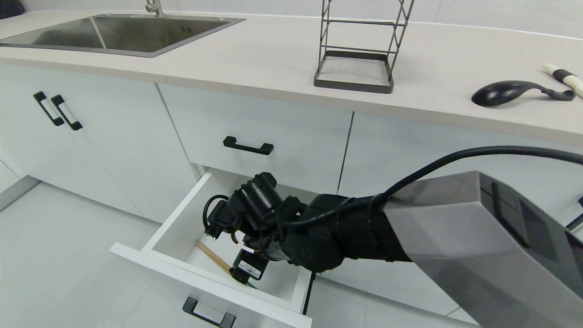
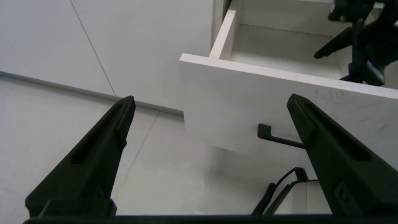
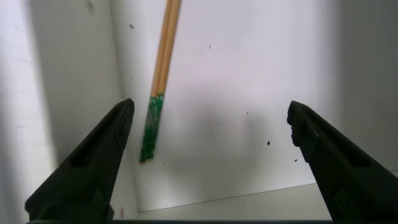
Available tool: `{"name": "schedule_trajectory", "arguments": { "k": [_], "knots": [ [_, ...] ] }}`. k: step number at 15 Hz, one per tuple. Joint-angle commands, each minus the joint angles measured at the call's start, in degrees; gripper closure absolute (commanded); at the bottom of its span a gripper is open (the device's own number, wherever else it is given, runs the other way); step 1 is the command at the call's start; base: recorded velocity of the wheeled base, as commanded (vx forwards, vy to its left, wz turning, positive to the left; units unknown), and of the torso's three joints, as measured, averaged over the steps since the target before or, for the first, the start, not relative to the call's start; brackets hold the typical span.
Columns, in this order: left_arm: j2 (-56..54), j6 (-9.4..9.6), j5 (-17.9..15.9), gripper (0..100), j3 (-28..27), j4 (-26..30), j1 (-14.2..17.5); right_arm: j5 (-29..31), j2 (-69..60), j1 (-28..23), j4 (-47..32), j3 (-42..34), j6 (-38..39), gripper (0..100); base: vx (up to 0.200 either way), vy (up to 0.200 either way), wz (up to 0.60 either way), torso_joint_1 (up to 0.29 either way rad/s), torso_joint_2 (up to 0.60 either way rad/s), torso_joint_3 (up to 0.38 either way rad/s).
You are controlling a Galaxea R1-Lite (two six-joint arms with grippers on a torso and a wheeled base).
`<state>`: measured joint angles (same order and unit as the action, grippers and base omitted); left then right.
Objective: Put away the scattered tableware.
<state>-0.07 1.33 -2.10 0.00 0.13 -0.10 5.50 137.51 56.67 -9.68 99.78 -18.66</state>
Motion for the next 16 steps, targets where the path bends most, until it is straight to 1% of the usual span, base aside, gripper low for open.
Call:
{"name": "schedule_trajectory", "arguments": {
  "k": [1,5,7,9,10,11,12,13,16],
  "knots": [
    [0.07,-0.01,-0.01,0,0.0,-0.05,0.01,0.13,-5.67,-0.07,0.36,-3.19,0.29,0,0.0,0.0,0.0,0.0,0.0,0.0],
    [0.07,-0.01,-0.01,0,0.0,0.04,0.01,0.48,-13.06,-0.16,0.89,-8.55,0.91,0,0.0,0.0,0.0,0.0,0.0,0.0],
    [0.07,-0.01,-0.01,0,0.0,0.04,0.01,0.39,-15.34,-0.51,6.25,-12.24,1.26,0,0.0,0.0,0.0,0.0,0.0,0.0],
    [0.07,-0.01,-0.01,0,0.0,0.04,0.01,0.48,-17.28,-0.78,14.51,-18.13,1.79,0,0.0,0.0,0.0,0.0,0.0,0.0],
    [0.07,-0.01,-0.01,0,0.0,0.04,0.01,0.39,-18.95,-0.42,20.23,-23.32,4.86,0,0.0,0.0,0.0,0.0,0.0,0.0],
    [0.07,-0.01,-0.01,0,0.0,-0.05,0.01,0.39,-20.44,-0.34,23.21,-26.39,8.12,0,0.0,0.0,0.0,0.0,0.0,0.0],
    [0.07,-0.01,-0.01,0,0.0,0.04,0.01,0.3,-20.79,-0.34,23.65,-26.92,8.82,0,0.0,0.0,0.0,0.0,0.0,0.0],
    [0.07,-0.01,-0.01,0,0.0,0.04,0.01,0.3,-23.25,-1.13,25.41,-31.05,10.49,0,0.0,0.0,0.0,0.0,0.0,0.0],
    [0.07,-0.01,-0.01,0,0.0,0.04,0.01,-0.22,-28.35,-1.74,27.52,-37.64,10.84,0,0.0,0.0,0.0,0.0,0.0,0.0]
  ]
}}
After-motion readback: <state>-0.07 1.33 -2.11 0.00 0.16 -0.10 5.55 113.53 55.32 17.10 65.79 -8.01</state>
